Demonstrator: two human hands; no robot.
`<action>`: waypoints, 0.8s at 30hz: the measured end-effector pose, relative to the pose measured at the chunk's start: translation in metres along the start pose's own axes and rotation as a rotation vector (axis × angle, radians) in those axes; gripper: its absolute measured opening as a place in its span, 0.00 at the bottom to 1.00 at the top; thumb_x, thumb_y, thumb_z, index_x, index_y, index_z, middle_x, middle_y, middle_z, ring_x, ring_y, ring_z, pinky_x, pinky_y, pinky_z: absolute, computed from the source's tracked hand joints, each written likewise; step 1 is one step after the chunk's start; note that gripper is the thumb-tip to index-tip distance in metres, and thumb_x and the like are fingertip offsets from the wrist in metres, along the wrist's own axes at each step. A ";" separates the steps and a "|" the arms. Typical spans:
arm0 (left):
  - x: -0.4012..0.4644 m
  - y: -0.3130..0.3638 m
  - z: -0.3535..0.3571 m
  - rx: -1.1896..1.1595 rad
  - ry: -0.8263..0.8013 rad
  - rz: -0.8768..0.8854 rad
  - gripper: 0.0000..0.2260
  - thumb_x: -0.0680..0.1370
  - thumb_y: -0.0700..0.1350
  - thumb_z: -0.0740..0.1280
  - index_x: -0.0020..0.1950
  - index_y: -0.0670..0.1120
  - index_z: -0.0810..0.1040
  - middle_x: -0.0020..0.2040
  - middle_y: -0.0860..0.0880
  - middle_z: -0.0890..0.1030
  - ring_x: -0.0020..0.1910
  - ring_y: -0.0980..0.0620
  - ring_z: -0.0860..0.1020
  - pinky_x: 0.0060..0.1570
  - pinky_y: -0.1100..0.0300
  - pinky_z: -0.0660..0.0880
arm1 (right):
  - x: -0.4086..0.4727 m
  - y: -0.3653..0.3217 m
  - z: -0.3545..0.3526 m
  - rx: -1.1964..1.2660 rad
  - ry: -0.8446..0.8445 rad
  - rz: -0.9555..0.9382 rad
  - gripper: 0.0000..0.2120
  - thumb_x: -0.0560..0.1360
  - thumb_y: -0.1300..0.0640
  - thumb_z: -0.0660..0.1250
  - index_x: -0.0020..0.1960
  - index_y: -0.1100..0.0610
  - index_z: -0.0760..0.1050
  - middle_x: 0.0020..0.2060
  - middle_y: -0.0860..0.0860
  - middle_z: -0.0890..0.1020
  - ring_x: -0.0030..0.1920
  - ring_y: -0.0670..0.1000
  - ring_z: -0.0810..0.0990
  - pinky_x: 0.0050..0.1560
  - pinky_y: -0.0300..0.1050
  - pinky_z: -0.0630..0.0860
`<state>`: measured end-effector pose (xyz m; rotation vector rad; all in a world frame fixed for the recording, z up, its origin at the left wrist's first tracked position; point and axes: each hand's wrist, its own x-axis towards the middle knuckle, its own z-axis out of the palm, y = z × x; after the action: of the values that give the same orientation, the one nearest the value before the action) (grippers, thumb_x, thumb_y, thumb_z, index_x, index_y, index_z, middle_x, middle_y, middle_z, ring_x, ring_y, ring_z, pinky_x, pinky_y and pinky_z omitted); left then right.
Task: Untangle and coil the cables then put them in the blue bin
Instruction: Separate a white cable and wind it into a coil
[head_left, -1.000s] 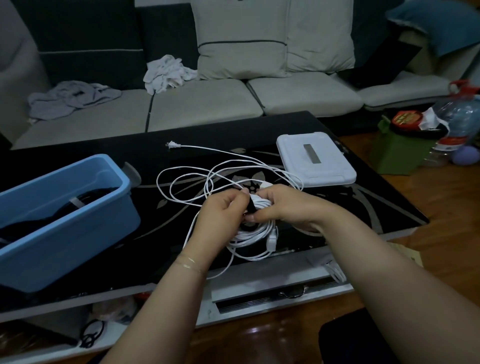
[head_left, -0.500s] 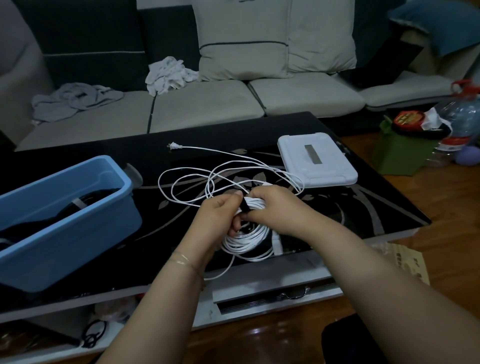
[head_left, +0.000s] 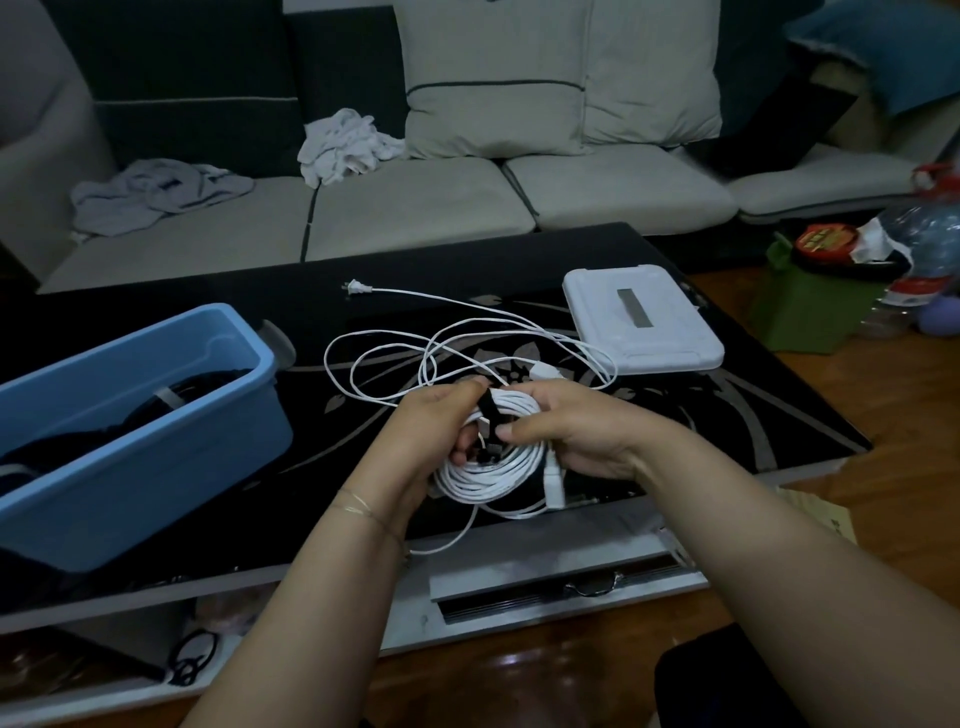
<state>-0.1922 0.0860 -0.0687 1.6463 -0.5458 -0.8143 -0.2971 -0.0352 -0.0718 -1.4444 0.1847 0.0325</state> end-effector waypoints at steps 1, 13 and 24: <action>0.000 0.000 0.000 0.012 0.008 0.005 0.15 0.81 0.48 0.61 0.37 0.46 0.79 0.19 0.53 0.67 0.18 0.58 0.64 0.20 0.69 0.63 | 0.001 0.000 0.001 -0.040 0.031 0.001 0.13 0.75 0.74 0.61 0.55 0.64 0.76 0.50 0.62 0.81 0.52 0.55 0.80 0.57 0.44 0.76; -0.007 0.003 0.001 0.094 0.086 0.132 0.15 0.81 0.47 0.62 0.37 0.45 0.81 0.22 0.50 0.75 0.19 0.57 0.69 0.21 0.69 0.65 | 0.013 0.009 0.012 -0.458 0.439 -0.070 0.08 0.68 0.64 0.68 0.36 0.52 0.80 0.33 0.51 0.81 0.36 0.49 0.77 0.43 0.48 0.72; -0.011 0.001 -0.005 0.324 0.077 0.439 0.18 0.81 0.47 0.64 0.30 0.49 0.77 0.25 0.54 0.76 0.25 0.61 0.71 0.27 0.67 0.66 | 0.004 0.002 -0.005 0.313 0.089 0.138 0.25 0.78 0.42 0.59 0.60 0.61 0.78 0.54 0.60 0.81 0.58 0.59 0.78 0.66 0.56 0.71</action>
<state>-0.1956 0.0970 -0.0647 1.7488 -0.9817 -0.3491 -0.2938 -0.0403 -0.0747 -1.1196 0.3469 0.0498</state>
